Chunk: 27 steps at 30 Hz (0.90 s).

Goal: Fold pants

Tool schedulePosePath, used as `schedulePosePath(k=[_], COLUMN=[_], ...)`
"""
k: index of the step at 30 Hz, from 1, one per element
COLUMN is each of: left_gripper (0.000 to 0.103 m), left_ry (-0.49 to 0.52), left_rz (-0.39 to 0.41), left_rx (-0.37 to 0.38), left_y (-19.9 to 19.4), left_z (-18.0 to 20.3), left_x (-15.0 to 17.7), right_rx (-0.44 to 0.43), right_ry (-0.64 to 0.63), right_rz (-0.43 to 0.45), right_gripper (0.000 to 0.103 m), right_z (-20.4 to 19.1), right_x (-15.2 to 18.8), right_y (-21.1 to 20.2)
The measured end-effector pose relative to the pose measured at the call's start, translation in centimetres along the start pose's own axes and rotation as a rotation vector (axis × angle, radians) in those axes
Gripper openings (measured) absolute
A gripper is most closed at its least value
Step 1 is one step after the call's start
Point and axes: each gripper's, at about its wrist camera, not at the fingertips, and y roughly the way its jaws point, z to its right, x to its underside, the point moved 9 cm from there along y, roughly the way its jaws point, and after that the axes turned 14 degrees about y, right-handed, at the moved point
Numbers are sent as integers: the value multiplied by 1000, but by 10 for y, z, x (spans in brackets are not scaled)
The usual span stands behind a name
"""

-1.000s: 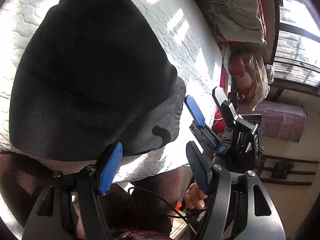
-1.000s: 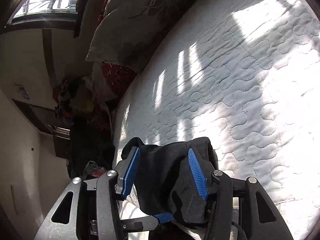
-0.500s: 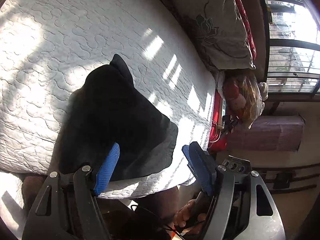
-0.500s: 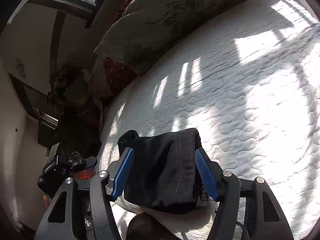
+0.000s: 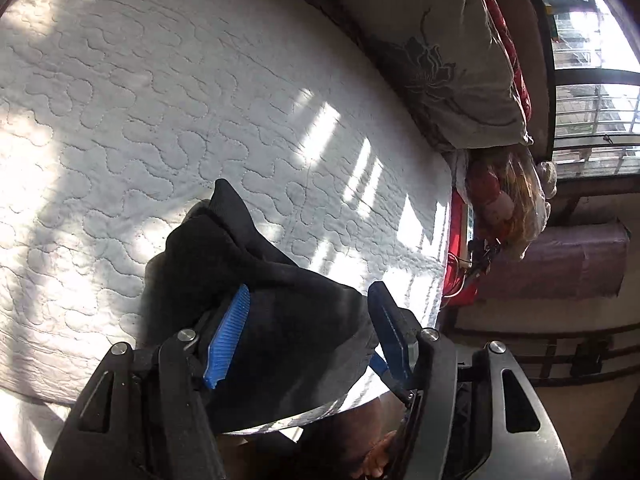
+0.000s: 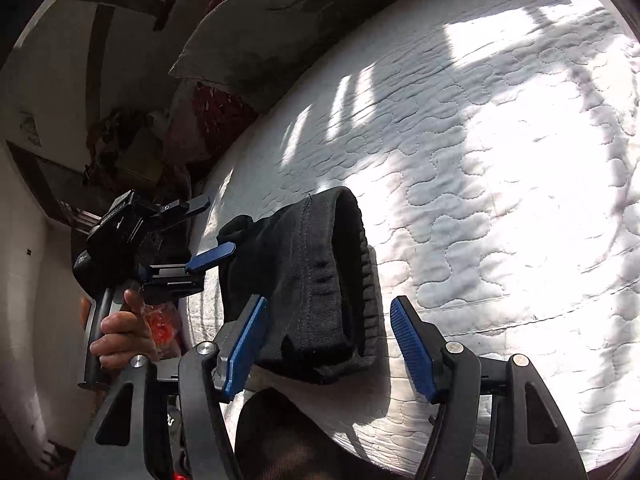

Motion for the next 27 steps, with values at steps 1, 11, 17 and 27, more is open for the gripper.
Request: schedulePosePath(k=[1, 11, 17, 27], left_gripper=[70, 71, 71, 87], left_ry=[40, -26, 72, 191], left_rz=[5, -73, -134, -119], left_rx=[-19, 9, -88, -120], left_y=[-8, -1, 23, 28], left_z=[-2, -55, -53, -39], left_x=[4, 49, 67, 74], right_rx=[-2, 18, 6, -103], right_ry=[8, 28, 49, 170], right_rz=[-1, -105, -136, -247], right_gripper=[70, 74, 79, 80], right_z=[1, -6, -10, 7], right_x=[-4, 3, 4, -3], right_y=[-3, 47, 58, 61])
